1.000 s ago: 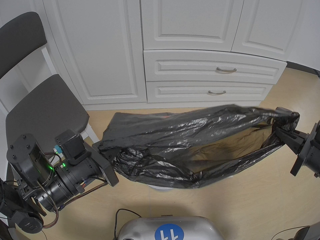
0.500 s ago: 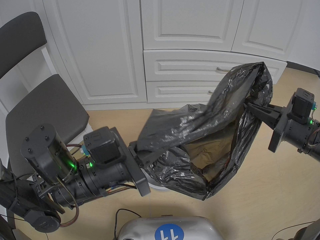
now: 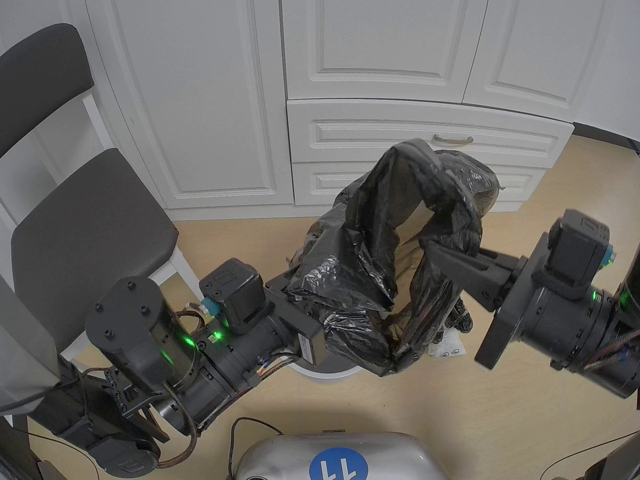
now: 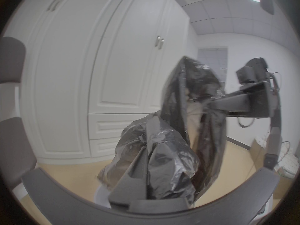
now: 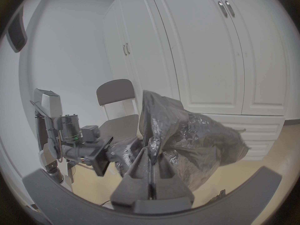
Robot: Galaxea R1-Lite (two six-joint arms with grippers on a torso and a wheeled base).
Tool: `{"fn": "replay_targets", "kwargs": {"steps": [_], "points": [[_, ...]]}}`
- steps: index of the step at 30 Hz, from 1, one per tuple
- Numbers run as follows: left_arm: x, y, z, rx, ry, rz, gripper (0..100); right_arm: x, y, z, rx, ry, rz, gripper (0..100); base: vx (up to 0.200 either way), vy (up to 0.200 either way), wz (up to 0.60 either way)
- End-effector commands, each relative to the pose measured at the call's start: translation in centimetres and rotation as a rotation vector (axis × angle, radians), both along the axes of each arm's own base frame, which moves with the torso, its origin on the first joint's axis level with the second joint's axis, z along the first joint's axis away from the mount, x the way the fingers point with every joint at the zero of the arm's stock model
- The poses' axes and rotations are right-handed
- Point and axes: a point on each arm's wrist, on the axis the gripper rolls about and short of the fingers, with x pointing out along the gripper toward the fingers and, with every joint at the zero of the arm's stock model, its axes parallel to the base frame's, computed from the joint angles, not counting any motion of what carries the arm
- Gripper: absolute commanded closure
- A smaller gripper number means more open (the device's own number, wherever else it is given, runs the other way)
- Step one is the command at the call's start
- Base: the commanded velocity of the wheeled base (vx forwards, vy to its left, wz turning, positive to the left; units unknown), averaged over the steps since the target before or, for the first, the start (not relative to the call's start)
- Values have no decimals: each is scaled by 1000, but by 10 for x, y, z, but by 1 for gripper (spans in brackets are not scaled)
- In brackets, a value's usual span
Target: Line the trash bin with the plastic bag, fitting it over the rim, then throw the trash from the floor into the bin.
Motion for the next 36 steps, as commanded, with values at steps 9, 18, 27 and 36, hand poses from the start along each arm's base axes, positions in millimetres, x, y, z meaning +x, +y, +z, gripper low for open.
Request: {"fn": "replay_targets", "kwargs": {"steps": [9,18,27,36], "points": [[17,-7,-31,38,91,120,100,-3,6,-41,-64,137,76,100,0,0,0],[24,-15,-49,63,136,121,100,14,28,-74,-143,247,63,100,0,0,0],[29,-5,-66,85,206,145,100,41,40,-94,-103,268,4,100,0,0,0],[16,-3,-92,181,284,64,100,52,28,-93,-112,278,-55,100,0,0,0]]}}
